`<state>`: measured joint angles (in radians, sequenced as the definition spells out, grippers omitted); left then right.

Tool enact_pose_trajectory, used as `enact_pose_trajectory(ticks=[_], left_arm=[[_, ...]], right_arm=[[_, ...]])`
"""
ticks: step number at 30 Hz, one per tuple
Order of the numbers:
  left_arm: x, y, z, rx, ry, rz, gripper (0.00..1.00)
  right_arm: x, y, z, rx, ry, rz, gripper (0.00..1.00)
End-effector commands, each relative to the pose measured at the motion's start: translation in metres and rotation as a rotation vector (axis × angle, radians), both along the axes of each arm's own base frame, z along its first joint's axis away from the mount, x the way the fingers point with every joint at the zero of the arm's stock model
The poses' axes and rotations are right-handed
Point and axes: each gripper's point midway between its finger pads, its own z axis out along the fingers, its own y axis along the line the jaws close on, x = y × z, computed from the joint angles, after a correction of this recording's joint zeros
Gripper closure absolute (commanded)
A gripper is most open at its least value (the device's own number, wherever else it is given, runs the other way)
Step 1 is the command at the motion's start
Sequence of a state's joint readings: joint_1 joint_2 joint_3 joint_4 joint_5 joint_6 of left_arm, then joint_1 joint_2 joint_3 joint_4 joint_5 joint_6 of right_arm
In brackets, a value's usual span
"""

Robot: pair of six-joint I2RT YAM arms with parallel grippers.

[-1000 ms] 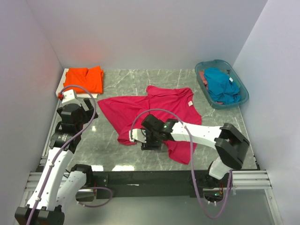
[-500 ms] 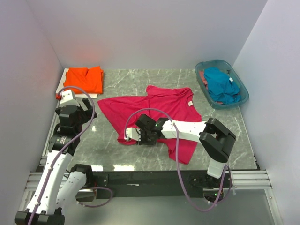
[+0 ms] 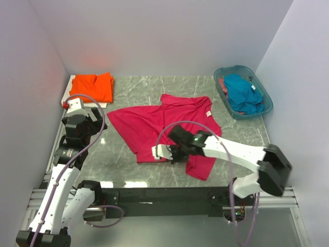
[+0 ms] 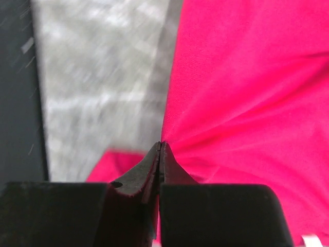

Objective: Fold and stack the t-shirts
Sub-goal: Flatten the tshirt out

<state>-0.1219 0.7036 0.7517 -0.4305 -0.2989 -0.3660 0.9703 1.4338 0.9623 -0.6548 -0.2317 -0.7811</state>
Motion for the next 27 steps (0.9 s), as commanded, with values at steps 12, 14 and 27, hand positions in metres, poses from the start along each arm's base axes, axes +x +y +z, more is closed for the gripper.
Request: enact_pose_trajectory(ticks=[12,14,27], left_arm=[[0.010,-0.046,0.002,-0.121,-0.006,-0.220,0.03],[0.009,-0.058,-0.004,-0.179,0.011,-0.260,0.05],[-0.047,-0.139,-0.065,-0.748,0.303,-0.416,0.25]], right_arm=[[-0.021,-0.151,-0.002,-0.217,0.035,-0.027,0.85],[0.013,-0.139,0.016,-0.132,-0.066,-0.172,0.59],[-0.070,0.031,0.048,0.298,0.096,0.279,0.37]])
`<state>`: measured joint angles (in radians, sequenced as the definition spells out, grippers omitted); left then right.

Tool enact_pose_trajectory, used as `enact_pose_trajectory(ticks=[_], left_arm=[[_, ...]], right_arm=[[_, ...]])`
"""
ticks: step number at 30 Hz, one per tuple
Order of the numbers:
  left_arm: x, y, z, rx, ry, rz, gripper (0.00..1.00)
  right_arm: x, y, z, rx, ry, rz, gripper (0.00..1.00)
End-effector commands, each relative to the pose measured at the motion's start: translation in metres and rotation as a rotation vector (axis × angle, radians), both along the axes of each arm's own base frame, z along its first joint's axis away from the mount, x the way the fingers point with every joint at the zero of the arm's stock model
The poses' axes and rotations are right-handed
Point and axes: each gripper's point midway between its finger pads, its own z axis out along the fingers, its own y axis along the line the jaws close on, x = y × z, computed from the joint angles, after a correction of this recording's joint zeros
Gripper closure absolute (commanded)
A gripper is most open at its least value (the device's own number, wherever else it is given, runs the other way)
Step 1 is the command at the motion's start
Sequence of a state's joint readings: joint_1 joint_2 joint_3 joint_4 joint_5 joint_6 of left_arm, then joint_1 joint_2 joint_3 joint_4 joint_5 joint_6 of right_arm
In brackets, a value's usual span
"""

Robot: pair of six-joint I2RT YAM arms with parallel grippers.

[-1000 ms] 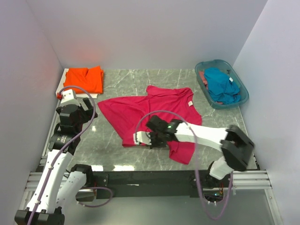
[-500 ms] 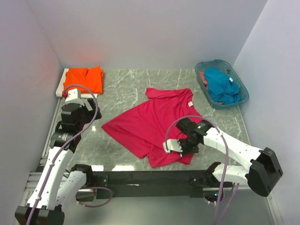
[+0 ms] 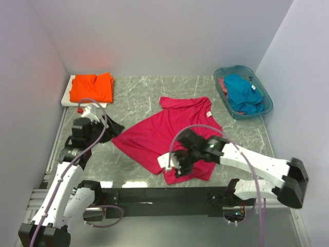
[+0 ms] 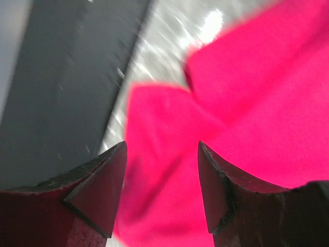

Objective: Fold and stack the t-shirts
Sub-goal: Flatten the tshirt out

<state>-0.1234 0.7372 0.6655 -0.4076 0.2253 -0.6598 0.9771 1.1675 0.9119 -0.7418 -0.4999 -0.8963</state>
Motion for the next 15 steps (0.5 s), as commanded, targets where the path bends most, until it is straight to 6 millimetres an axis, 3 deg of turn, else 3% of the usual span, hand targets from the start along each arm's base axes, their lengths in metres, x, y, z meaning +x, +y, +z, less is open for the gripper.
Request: enact_pose_trajectory(ticks=[1,4,8,11,15], left_arm=[[-0.043,-0.051,-0.047,-0.314,0.247,-0.092,0.25],[-0.066,-0.071,-0.065,-0.344,0.332,-0.076,0.25],[-0.086,-0.080,-0.091,-0.359,0.411,-0.027,0.22],[-0.088,-0.081,-0.103,-0.329,0.439,0.000,0.21],[-0.084,-0.094,-0.103,-0.346,0.444,-0.015,0.22]], right_arm=[[-0.020,0.038,-0.015,0.033,0.021,0.084,0.37],[-0.029,0.040,-0.031,0.014,-0.027,0.147,0.37],[-0.042,0.037,-0.052,-0.001,-0.104,0.206,0.37],[-0.039,0.040,-0.066,-0.033,-0.154,0.201,0.37],[-0.028,0.049,-0.075,-0.058,-0.201,0.165,0.38]])
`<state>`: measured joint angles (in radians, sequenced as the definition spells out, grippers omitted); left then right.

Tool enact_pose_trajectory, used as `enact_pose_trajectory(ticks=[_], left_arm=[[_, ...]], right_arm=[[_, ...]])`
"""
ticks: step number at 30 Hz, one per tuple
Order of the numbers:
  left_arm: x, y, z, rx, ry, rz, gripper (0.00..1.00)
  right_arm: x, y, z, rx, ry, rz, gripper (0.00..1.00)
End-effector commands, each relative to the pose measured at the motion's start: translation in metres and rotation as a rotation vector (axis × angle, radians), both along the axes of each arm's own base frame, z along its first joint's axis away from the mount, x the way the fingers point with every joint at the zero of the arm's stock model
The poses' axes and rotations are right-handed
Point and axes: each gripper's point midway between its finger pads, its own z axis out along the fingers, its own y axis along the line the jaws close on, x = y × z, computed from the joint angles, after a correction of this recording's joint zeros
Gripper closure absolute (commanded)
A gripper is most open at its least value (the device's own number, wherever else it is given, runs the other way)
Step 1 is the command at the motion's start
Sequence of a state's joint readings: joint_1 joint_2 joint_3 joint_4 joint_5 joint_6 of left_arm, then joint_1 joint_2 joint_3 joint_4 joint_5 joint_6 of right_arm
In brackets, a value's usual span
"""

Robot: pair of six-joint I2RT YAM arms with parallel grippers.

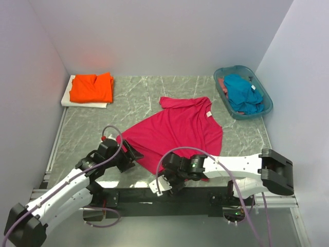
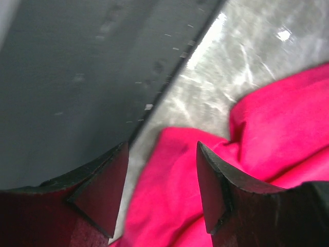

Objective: Fold and stack the t-shirts
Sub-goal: Flatten the tshirt out

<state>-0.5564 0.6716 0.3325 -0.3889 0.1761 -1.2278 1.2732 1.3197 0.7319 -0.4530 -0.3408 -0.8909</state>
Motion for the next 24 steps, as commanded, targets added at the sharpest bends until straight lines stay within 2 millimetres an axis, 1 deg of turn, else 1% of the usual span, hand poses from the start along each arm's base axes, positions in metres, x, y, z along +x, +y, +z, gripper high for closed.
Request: enact_pose_trajectory(ticks=[1,2,3,4,6,9,10,11,12,13,14,15,16,18,19,20,21,22,24], left_arm=[[0.012,-0.013,0.008,-0.043,-0.021,0.047,0.23],[0.011,-0.015,0.004,-0.031,-0.008,0.044,0.24],[0.008,-0.019,0.002,-0.026,0.004,0.033,0.25],[0.009,-0.021,-0.003,-0.008,0.016,0.036,0.26],[0.007,-0.026,-0.008,0.002,0.033,0.025,0.27],[-0.001,-0.038,-0.020,0.019,0.066,-0.010,0.32],[-0.003,-0.040,-0.027,0.033,0.084,-0.016,0.34],[-0.002,-0.044,-0.028,0.029,0.078,-0.022,0.36],[-0.002,-0.047,-0.031,0.035,0.083,-0.024,0.38],[-0.006,-0.049,-0.040,0.062,0.106,-0.040,0.41],[-0.003,-0.051,-0.039,0.072,0.100,-0.040,0.42],[-0.004,-0.051,-0.043,0.095,0.108,-0.047,0.44],[-0.003,-0.053,-0.047,0.116,0.116,-0.054,0.53],[-0.004,-0.051,-0.053,0.163,0.123,-0.067,0.62],[-0.005,-0.050,-0.055,0.181,0.133,-0.075,0.72],[-0.002,-0.046,-0.058,0.209,0.125,-0.060,0.75],[-0.001,-0.041,-0.061,0.239,0.121,-0.057,0.79],[0.000,-0.040,-0.062,0.256,0.119,-0.053,0.85],[0.004,-0.033,-0.063,0.299,0.106,-0.044,0.91]], right_arm=[[0.022,0.024,0.002,0.054,-0.107,-0.039,0.39],[0.025,0.022,-0.005,0.030,-0.119,-0.047,0.39],[0.028,0.023,-0.007,0.031,-0.129,-0.049,0.41],[0.027,0.023,-0.010,0.025,-0.132,-0.047,0.43],[0.027,0.020,-0.015,0.013,-0.129,-0.048,0.46],[0.025,0.017,-0.016,0.009,-0.121,-0.047,0.52],[0.024,0.016,-0.017,0.007,-0.120,-0.045,0.54],[0.025,0.015,-0.016,0.007,-0.123,-0.048,0.56],[0.025,0.014,-0.017,0.005,-0.124,-0.049,0.61],[0.024,0.014,-0.017,0.004,-0.123,-0.049,0.64],[0.025,0.013,-0.018,-0.002,-0.121,-0.050,0.69],[0.024,0.013,-0.017,-0.003,-0.116,-0.052,0.76],[0.022,0.013,-0.017,-0.006,-0.109,-0.048,0.78],[0.022,0.011,-0.016,-0.002,-0.106,-0.053,0.83],[0.021,0.012,-0.014,0.005,-0.102,-0.053,0.86],[0.021,0.012,-0.008,0.022,-0.101,-0.054,0.87],[0.021,0.012,-0.005,0.031,-0.098,-0.058,0.91],[0.022,0.011,0.000,0.041,-0.083,-0.063,0.94],[0.025,0.010,0.017,0.080,-0.077,-0.076,0.97]])
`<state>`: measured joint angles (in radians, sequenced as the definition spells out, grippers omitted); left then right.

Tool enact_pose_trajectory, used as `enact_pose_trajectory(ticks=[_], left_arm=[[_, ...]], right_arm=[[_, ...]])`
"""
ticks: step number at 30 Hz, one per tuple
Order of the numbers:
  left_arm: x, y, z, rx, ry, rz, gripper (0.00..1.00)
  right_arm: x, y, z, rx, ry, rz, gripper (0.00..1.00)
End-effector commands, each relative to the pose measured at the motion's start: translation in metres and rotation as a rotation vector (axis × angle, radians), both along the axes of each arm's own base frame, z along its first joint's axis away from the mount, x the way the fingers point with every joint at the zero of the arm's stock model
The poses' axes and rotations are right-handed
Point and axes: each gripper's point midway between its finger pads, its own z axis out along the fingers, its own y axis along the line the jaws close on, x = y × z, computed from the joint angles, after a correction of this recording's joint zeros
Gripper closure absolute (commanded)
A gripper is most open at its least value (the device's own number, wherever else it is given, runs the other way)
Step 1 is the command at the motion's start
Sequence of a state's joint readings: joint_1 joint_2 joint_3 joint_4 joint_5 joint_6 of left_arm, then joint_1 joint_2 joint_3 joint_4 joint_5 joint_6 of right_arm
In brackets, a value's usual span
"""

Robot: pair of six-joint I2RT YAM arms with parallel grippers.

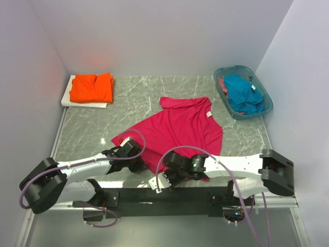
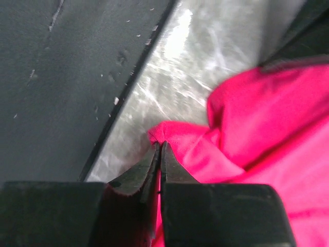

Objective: Fold and stack the t-shirts
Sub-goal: Flatten the tshirt out

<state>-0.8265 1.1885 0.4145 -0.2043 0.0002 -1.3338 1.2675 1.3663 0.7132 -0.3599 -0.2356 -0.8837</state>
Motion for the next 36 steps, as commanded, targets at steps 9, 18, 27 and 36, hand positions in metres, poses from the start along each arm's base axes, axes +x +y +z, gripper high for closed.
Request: enact_pose_trajectory(ticks=[9,18,27,36], left_arm=[[0.053,0.055,0.031,0.163,-0.183,0.168,0.99],[0.104,0.069,0.086,0.123,-0.339,0.103,0.97],[0.077,0.058,0.075,0.052,-0.323,-0.018,0.71],[0.068,0.087,0.135,0.064,-0.531,0.061,0.33]], right_arm=[[0.034,-0.023,0.087,0.177,0.031,-0.102,0.99],[0.017,-0.041,0.065,0.099,0.139,-0.089,0.97],[-0.031,-0.027,0.037,0.031,0.248,0.008,0.86],[-0.009,-0.034,0.065,0.087,0.112,0.052,0.45]])
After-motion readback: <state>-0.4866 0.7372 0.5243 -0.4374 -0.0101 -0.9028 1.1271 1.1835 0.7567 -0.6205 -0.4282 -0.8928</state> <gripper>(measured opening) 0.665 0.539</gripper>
